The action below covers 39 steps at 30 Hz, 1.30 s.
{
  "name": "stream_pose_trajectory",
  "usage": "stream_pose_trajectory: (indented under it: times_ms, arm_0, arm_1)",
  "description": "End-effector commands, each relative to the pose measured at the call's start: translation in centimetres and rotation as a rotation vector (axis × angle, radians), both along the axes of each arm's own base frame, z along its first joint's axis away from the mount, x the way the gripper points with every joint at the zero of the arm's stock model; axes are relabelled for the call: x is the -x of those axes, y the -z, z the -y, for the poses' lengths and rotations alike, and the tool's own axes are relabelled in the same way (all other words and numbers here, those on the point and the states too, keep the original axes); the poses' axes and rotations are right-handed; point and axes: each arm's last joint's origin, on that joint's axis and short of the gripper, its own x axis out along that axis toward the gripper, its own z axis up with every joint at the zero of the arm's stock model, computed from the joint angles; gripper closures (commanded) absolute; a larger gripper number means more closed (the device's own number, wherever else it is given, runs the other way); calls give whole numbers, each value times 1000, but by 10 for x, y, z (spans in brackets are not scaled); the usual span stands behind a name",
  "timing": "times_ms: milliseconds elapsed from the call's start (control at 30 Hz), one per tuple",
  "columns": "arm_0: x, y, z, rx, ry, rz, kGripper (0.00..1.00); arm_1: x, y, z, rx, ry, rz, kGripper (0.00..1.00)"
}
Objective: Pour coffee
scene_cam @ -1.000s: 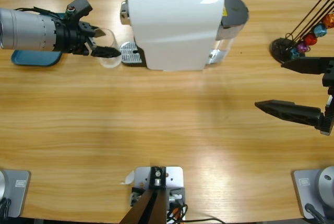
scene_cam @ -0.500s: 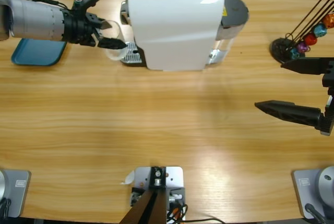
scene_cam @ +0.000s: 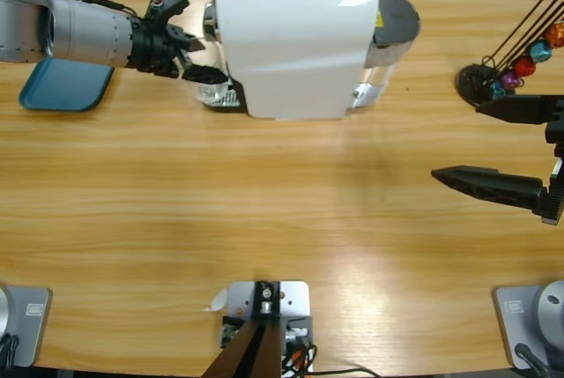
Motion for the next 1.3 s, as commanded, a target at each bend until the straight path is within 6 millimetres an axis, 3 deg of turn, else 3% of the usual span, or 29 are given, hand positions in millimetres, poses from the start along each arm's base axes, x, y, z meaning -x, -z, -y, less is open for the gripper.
stream_pose_trajectory:
  times_ms: [33,67,133,167,467,633,800,1033,1167,1300]
  arm_0:
    - [-3,20,4,-26,19,-65,397]
    - [-3,18,4,-26,14,-60,196]
    - [-3,17,3,-26,11,-58,33]
    - [-3,17,3,-25,13,-59,7]
    - [2,-3,-5,0,-1,-22,4]
    - [9,-31,-31,22,-71,-5,4]
    - [34,-63,-47,31,-85,12,4]
    - [82,-83,-59,32,-78,-33,4]
    - [86,-65,-94,33,-301,-116,4]
    - [53,-33,-111,43,-461,-226,27]
  arm_1:
    - [-1,12,1,20,-8,-29,59]
    - [-1,12,0,19,-10,-32,59]
    - [-1,12,0,19,-10,-35,59]
    - [-1,13,0,19,-11,-36,59]
    - [-6,16,-7,25,-30,-64,59]
    - [-7,16,-7,23,-29,-64,59]
    - [-8,18,-9,30,-31,-73,55]
    - [-9,18,-9,30,-31,-74,55]
    - [-9,20,-9,20,-27,-74,55]
    - [-6,19,-8,7,-31,-71,55]
